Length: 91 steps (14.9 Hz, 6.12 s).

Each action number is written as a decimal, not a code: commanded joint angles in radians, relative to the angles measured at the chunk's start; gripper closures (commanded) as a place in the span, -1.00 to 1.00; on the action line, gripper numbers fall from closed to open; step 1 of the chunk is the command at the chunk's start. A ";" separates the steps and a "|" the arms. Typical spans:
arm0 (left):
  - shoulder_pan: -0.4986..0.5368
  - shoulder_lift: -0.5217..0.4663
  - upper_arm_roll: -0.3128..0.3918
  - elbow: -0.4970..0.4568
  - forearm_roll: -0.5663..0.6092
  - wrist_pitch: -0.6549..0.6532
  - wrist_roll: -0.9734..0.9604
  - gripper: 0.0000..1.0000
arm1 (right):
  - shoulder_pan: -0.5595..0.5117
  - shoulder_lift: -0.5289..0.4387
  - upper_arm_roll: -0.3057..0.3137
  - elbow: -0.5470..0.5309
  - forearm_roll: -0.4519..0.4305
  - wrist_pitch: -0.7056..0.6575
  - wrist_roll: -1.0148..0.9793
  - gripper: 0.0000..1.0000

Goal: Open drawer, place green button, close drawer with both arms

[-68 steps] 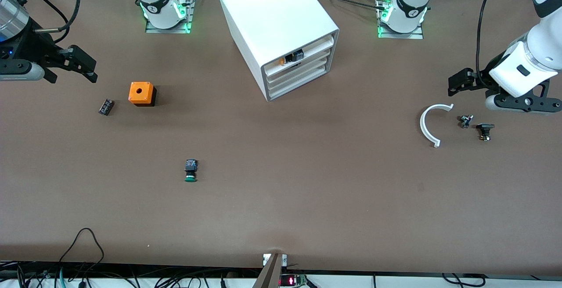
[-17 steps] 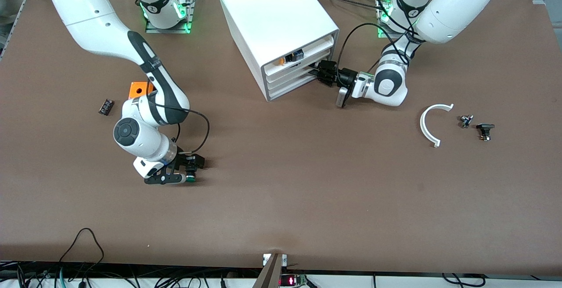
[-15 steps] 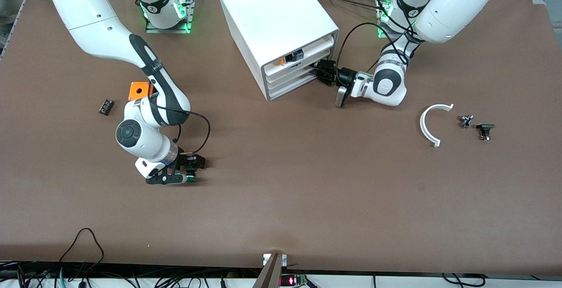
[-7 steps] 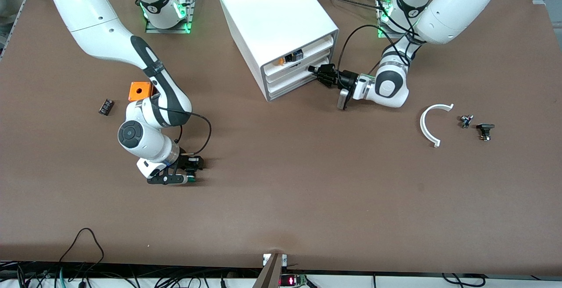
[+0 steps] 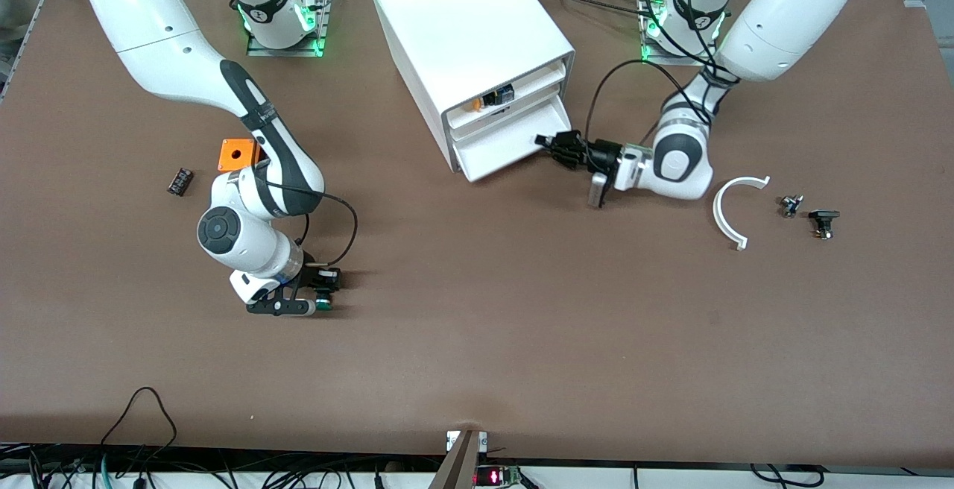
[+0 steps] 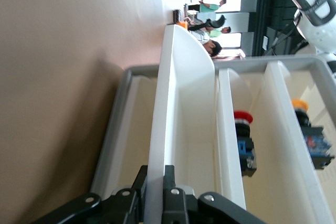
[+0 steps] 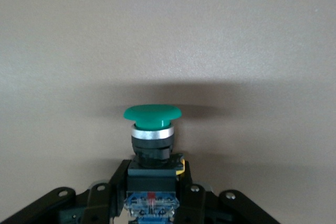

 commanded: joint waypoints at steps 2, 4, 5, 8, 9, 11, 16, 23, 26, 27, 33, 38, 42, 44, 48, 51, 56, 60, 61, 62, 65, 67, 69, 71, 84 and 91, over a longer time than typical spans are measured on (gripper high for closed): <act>0.000 0.044 0.032 0.109 0.040 0.002 -0.097 1.00 | 0.015 -0.008 0.005 0.127 0.002 -0.163 0.108 1.00; -0.012 0.049 0.061 0.138 0.051 0.002 -0.132 1.00 | 0.047 -0.010 0.003 0.207 0.002 -0.266 0.172 1.00; -0.017 0.049 0.072 0.153 0.081 0.002 -0.142 1.00 | 0.058 -0.014 0.003 0.231 0.001 -0.298 0.194 1.00; -0.008 0.049 0.074 0.187 0.131 0.002 -0.232 1.00 | 0.113 -0.065 0.003 0.246 -0.005 -0.352 0.301 1.00; -0.005 0.049 0.072 0.199 0.144 0.002 -0.250 1.00 | 0.136 -0.074 0.002 0.246 -0.013 -0.354 0.350 1.00; 0.002 0.044 0.072 0.204 0.145 0.000 -0.312 -0.99 | 0.190 -0.098 0.002 0.246 -0.051 -0.384 0.469 1.00; 0.000 -0.014 0.072 0.270 0.230 -0.004 -0.588 -1.00 | 0.320 -0.117 0.002 0.322 -0.081 -0.473 0.739 1.00; 0.003 -0.109 0.071 0.510 0.765 -0.067 -1.080 -1.00 | 0.472 -0.108 0.003 0.426 -0.078 -0.538 1.095 1.00; 0.003 -0.131 0.072 0.618 0.965 -0.177 -1.223 -1.00 | 0.527 -0.102 0.002 0.436 -0.078 -0.536 1.227 1.00; 0.005 -0.142 0.072 0.647 1.031 -0.205 -1.263 -1.00 | 0.546 -0.099 0.002 0.436 -0.078 -0.527 1.281 1.00; 0.000 -0.175 0.066 0.774 1.332 -0.251 -1.435 -1.00 | 0.627 -0.036 0.003 0.437 -0.076 -0.454 1.554 1.00; 0.029 -0.212 0.068 0.934 1.427 -0.254 -1.432 -1.00 | 0.664 0.030 0.003 0.437 -0.073 -0.357 1.691 1.00; 0.044 -0.243 0.069 0.937 1.433 -0.250 -1.438 -1.00 | 0.675 0.062 0.003 0.436 -0.070 -0.300 1.752 1.00; 0.043 -0.246 0.065 0.937 1.430 -0.253 -1.443 -1.00 | 0.689 0.084 0.003 0.436 -0.070 -0.282 1.774 1.00; 0.043 -0.246 0.062 0.937 1.429 -0.254 -1.441 -1.00 | 0.703 0.107 0.003 0.436 -0.071 -0.257 1.840 1.00; 0.043 -0.246 0.059 0.936 1.425 -0.257 -1.441 -1.00 | 0.703 0.110 0.003 0.436 -0.070 -0.259 1.852 0.20; 0.041 -0.248 0.055 0.934 1.425 -0.269 -1.441 -1.00 | 0.712 0.095 -0.004 0.437 -0.078 -0.274 1.848 -1.00; 0.041 -0.248 0.055 0.928 1.425 -0.306 -1.440 -1.00 | 0.700 0.082 -0.033 0.491 -0.079 -0.335 1.756 -1.00; 0.044 -0.249 0.055 0.920 1.425 -0.344 -1.435 -1.00 | 0.686 0.081 -0.038 0.514 -0.078 -0.370 1.714 -1.00; 0.044 -0.255 0.055 0.914 1.424 -0.409 -1.439 -1.00 | 0.666 0.073 -0.038 0.534 -0.076 -0.400 1.670 -1.00; 0.044 -0.280 0.055 0.850 1.421 -0.483 -1.444 -1.00 | 0.579 0.006 -0.029 0.542 -0.065 -0.454 1.511 -1.00; 0.044 -0.300 0.055 0.776 1.378 -0.478 -1.464 -1.00 | 0.536 -0.037 -0.026 0.542 -0.065 -0.507 1.347 -1.00; 0.044 -0.306 0.055 0.719 1.350 -0.445 -1.496 -1.00 | 0.511 -0.069 -0.033 0.539 -0.064 -0.546 1.207 -1.00; 0.028 -0.313 0.045 0.625 1.350 -0.304 -1.548 -1.00 | 0.444 -0.098 -0.029 0.532 -0.062 -0.578 1.147 -1.00; -0.110 -0.166 -0.135 0.190 1.359 0.608 -2.054 -1.00 | 0.117 -0.314 0.005 0.419 -0.059 -0.771 0.383 -1.00; -0.124 -0.157 -0.204 0.187 1.363 0.573 -2.133 -1.00 | -0.092 -0.489 0.059 0.230 -0.058 -0.770 0.071 -1.00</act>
